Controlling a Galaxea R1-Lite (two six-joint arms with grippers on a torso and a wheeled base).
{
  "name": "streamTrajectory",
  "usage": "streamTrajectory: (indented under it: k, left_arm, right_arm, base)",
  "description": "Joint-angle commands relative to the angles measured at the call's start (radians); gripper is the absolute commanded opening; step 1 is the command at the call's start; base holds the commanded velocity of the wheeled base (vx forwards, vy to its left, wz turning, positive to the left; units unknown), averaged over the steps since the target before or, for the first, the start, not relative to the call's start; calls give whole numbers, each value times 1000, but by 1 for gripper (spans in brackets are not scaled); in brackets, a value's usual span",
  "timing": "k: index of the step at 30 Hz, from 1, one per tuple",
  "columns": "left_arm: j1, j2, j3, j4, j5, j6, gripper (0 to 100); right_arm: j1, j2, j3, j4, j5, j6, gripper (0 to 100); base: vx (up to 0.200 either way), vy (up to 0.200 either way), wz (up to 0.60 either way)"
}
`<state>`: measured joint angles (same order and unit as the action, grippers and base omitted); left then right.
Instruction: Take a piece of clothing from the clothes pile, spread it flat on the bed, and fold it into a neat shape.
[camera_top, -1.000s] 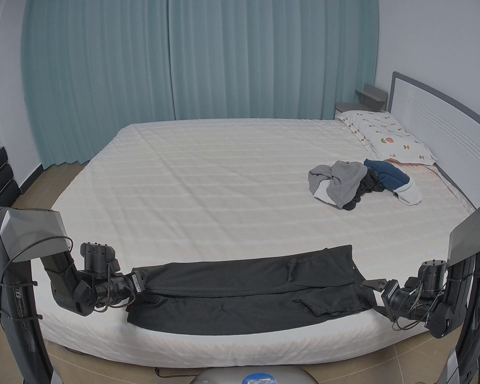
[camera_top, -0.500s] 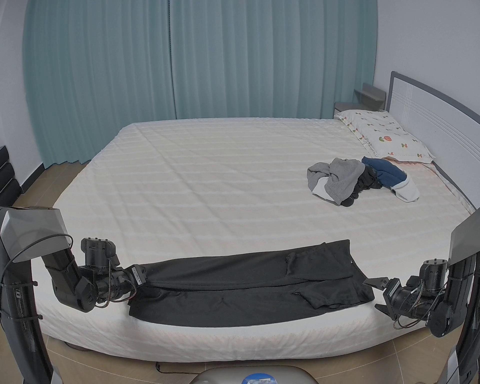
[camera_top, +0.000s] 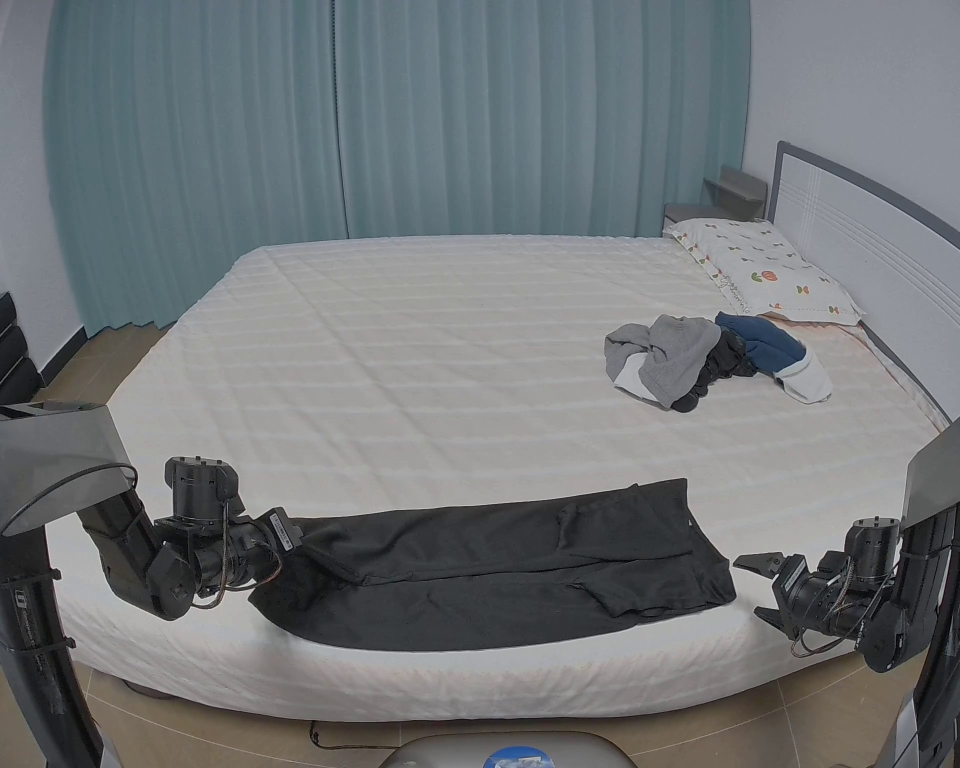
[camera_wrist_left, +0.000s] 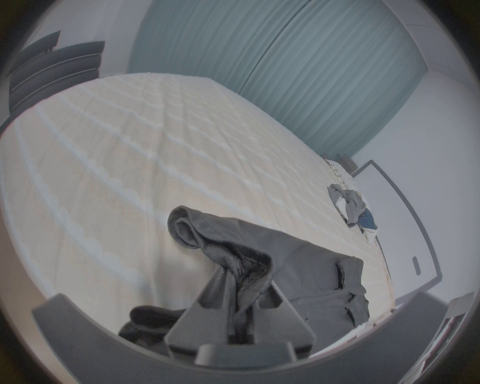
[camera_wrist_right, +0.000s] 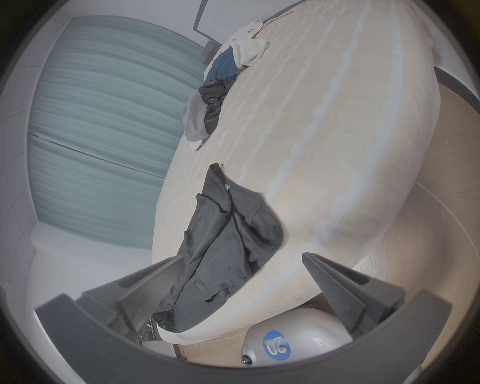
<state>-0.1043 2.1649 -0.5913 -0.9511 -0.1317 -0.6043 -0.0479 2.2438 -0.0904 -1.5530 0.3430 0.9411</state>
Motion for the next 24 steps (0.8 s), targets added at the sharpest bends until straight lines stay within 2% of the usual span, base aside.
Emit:
streamTrajectory:
  k: [1,8,9,14,24]
  left_arm:
    - [-25,-46,-2,3,27,-2,0]
    - [-71,-105,-56,147,61,-2,0]
    - [-92,-115,-97,212,76,-2,0]
    - [-138,-122,-173,324,103,-6,0]
    - [-206,-115,-309,525,109,-52,0]
  right_arm:
    - [-9,0,1,-12,10,7,100]
    - [-9,0,5,-12,11,13,100]
    - [-9,2,6,-12,10,13,100]
    - [-9,7,6,-12,13,13,100]
    - [-6,43,-2,-12,13,12,100]
  base:
    - [0,-200,0]
    - [0,-200,0]
    - [0,-200,0]
    - [0,-200,0]
    - [0,-200,0]
